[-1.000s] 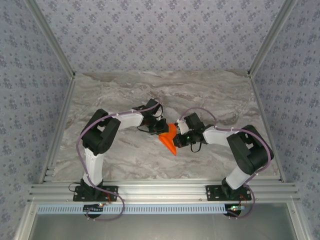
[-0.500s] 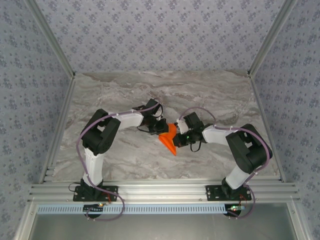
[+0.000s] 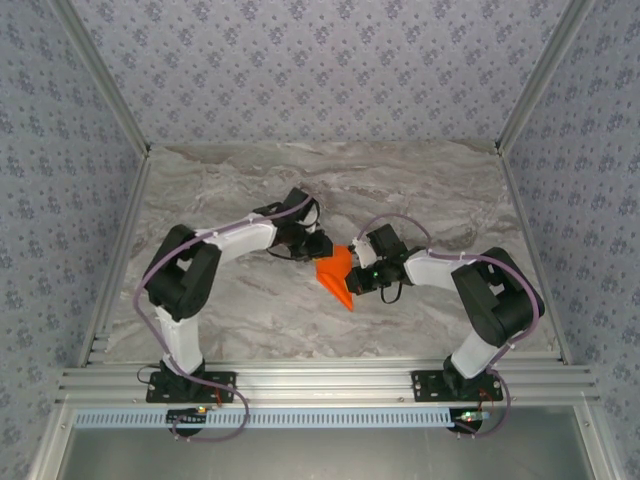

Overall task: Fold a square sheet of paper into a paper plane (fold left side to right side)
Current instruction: Third fold the triangle at the center of the table.

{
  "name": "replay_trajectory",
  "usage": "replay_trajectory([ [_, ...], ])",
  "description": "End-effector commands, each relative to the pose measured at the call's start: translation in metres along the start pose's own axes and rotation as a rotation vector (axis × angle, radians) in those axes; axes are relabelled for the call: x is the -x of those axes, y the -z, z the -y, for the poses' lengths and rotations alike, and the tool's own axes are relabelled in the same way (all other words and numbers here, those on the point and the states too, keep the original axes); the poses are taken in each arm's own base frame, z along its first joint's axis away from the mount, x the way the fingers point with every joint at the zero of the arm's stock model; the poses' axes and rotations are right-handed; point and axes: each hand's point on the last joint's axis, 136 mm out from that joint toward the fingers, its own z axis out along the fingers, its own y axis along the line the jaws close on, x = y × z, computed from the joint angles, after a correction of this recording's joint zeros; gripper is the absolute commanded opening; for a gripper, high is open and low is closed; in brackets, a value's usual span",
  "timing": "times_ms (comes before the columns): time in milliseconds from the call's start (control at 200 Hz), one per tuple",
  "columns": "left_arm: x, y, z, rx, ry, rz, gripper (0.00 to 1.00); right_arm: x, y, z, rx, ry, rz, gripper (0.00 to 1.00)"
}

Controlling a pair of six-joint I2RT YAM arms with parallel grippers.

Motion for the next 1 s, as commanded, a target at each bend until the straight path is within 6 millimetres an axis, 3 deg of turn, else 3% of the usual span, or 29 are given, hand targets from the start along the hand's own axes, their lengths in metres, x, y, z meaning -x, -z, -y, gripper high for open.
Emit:
replay_trajectory([
  [0, -0.001, 0.026, 0.005, -0.004, -0.035, 0.053, 0.21, -0.035, -0.009, 0.017, -0.068, -0.042, -0.129, 0.02],
  [205, -0.035, 0.012, 0.019, -0.139, -0.02, -0.012, 0.14, -0.033, -0.01, 0.016, -0.066, -0.037, -0.136, 0.02],
  [340, -0.047, -0.005, 0.027, -0.169, -0.027, -0.041, 0.13, -0.033, -0.011, 0.015, -0.067, -0.034, -0.141, 0.02],
  [570, -0.057, -0.028, 0.014, -0.131, -0.002, -0.078, 0.13, -0.033, -0.011, 0.015, -0.072, -0.031, -0.145, 0.02],
  [994, -0.071, -0.047, -0.023, -0.021, 0.03, -0.099, 0.12, -0.034, -0.011, 0.016, -0.073, -0.031, -0.155, 0.02],
])
